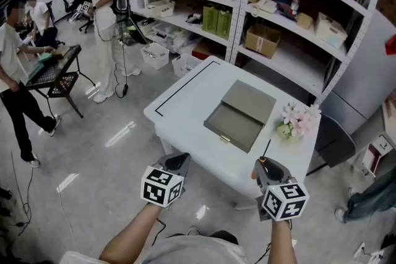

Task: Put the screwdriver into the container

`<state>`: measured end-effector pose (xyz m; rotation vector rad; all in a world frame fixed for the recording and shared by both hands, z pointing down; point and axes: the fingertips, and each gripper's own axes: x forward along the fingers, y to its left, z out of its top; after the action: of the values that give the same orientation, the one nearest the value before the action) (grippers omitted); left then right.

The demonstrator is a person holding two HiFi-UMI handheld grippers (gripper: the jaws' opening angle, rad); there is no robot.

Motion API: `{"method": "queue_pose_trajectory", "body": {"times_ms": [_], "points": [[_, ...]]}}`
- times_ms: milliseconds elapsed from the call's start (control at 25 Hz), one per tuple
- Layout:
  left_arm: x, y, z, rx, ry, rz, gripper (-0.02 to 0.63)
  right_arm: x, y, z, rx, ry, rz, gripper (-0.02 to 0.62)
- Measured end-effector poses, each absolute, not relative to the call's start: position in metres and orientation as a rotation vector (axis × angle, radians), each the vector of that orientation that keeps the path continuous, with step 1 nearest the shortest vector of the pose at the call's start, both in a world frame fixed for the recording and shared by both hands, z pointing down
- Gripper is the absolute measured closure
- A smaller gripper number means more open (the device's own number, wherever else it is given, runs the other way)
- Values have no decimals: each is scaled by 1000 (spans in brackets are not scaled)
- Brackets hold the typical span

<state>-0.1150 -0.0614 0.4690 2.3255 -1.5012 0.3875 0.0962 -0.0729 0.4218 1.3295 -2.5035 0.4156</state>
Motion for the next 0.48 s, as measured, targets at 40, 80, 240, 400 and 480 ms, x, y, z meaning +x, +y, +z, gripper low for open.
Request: {"method": "queue_pose_trajectory", "body": {"times_ms": [40,80,240,400,480], "points": [[-115,-66,468,2331,-1501,388,600,96,-77,421,1330,-2504,411,517],[-116,-71,467,2335,-1500,390,601,95,-81,421,1331,-2504,408,517],[-114,-89,467,2346,-1499,399,600,95,-99,423,1323,-2505,403,517],[-115,-110,471,2340,-1499,416,601,93,-120,428,1304,-2512,410,516],[-114,-123,475,2337,-1500,428,600,92,-135,431,1291,-2519,410,517]]}}
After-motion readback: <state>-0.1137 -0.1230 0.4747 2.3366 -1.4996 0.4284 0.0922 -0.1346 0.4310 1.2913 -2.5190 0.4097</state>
